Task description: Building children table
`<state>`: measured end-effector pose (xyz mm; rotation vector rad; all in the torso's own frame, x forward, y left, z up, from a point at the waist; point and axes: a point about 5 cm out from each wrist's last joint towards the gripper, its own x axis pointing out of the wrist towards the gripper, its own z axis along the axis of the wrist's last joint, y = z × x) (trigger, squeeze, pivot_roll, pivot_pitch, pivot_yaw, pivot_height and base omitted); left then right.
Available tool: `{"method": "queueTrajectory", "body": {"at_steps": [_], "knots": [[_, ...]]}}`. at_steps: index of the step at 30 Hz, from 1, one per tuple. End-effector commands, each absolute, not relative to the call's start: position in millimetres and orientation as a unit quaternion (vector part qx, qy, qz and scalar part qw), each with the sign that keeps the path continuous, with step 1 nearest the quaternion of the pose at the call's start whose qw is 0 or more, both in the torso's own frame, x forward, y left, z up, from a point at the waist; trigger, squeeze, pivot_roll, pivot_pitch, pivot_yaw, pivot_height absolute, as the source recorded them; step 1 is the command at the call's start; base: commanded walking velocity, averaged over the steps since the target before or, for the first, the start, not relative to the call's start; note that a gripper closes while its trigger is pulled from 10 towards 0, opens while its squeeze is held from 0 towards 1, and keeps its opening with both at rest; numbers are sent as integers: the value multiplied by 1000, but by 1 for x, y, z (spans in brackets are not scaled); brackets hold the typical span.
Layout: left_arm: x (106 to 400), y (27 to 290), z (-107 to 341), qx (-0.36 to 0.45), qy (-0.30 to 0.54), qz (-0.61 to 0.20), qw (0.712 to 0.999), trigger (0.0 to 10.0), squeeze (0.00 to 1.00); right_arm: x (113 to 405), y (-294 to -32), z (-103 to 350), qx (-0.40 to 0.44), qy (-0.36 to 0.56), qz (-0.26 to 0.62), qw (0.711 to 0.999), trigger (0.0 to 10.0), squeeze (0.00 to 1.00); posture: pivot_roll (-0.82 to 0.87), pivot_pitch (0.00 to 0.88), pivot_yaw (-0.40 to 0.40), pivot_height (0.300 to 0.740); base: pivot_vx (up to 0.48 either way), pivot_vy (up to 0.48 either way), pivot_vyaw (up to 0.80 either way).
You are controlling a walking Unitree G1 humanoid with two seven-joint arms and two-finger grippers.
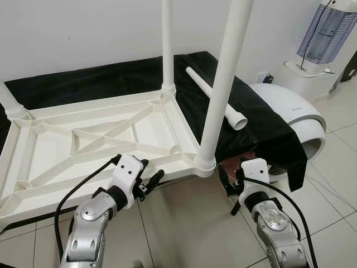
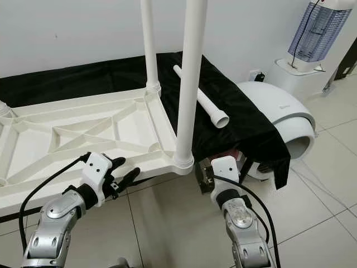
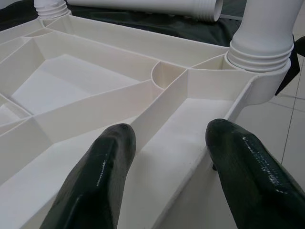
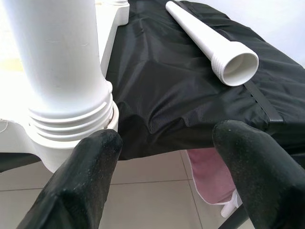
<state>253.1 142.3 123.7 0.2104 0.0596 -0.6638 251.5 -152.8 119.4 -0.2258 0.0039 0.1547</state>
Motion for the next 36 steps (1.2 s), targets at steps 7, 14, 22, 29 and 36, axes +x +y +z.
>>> {"method": "queueTrajectory", "body": {"at_steps": [7, 14, 22, 29, 36], "knots": [[261, 157, 127, 110, 9, -162, 981, 10000, 0, 255, -149, 124, -115, -7, 92, 989, 10000, 0, 40, 58, -26, 740, 0, 0, 0], [261, 157, 127, 110, 9, -162, 981, 10000, 0, 255, -149, 124, -115, -7, 92, 989, 10000, 0, 40, 58, -26, 740, 0, 0, 0], [278, 173, 135, 112, -22, -18, 993, 10000, 0, 271, -150, 130, -104, -33, 31, 994, 10000, 0, 56, 0, 0, 740, 0, 0, 0], [281, 173, 136, 114, -27, -8, 993, 10000, 0, 274, -149, 132, -104, -37, 28, 994, 10000, 0, 56, 0, 0, 740, 0, 0, 0], [282, 173, 135, 115, -29, -1, 993, 10000, 0, 275, -149, 131, -104, -40, 26, 993, 10000, 0, 55, 0, 0, 740, 0, 0, 0]]}}
